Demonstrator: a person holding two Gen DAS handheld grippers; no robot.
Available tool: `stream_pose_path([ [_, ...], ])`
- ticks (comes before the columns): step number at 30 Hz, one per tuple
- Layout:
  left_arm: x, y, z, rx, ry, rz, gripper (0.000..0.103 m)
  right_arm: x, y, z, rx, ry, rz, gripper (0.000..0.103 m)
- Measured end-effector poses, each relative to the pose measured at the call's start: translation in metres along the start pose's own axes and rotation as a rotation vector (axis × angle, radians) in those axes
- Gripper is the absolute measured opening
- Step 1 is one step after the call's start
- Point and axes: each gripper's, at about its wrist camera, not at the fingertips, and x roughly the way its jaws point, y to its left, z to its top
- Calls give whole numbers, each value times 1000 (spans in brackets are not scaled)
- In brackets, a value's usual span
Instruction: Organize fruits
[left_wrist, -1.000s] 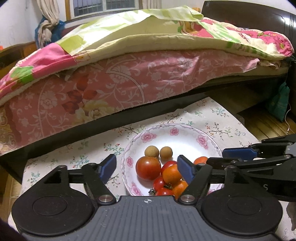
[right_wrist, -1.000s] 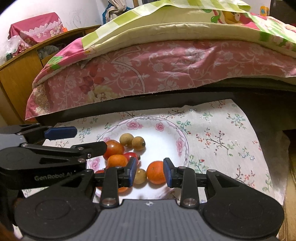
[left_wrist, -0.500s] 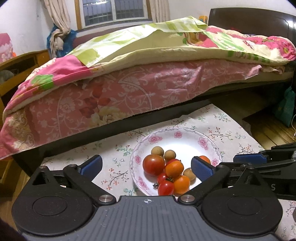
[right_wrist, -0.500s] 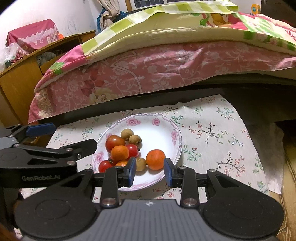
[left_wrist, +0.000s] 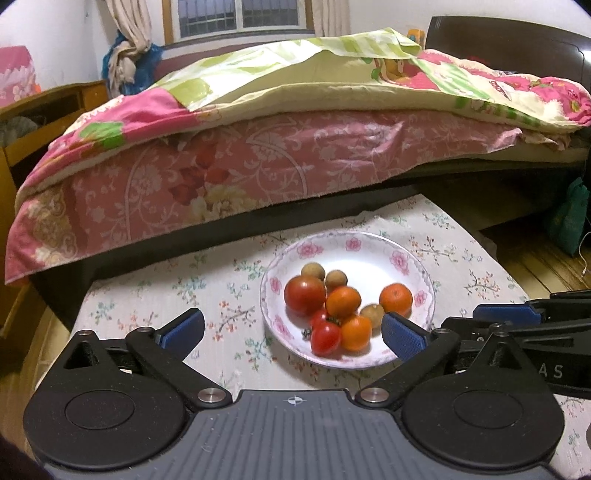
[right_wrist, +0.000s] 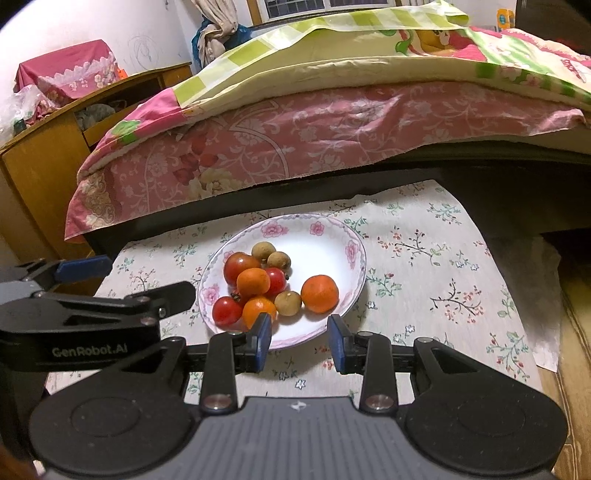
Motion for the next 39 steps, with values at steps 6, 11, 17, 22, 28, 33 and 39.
stream_pose_path([
  [6, -11, 0, -9, -7, 11, 5, 103, -9, 4, -10, 8, 6, 8, 34],
  [11, -16, 1, -17, -10, 29, 9, 103, -17, 7, -18, 14, 10, 11, 34],
  [17, -22, 2, -24, -13, 41, 3, 103, -23, 10, -27, 16, 18, 7, 34],
  [22, -27, 2, -29, -16, 46, -5, 103, -27, 11, -32, 23, 19, 4, 34],
  [28, -34, 0, -34, -9, 43, -4, 103, -31, 12, -36, 28, 22, 3, 34],
  [33, -37, -2, -37, -7, 49, 2, 103, -34, 14, -41, 37, 26, 1, 34],
  [39, -43, -4, -43, -1, 63, 4, 103, -38, 15, -48, 47, 33, -1, 34],
])
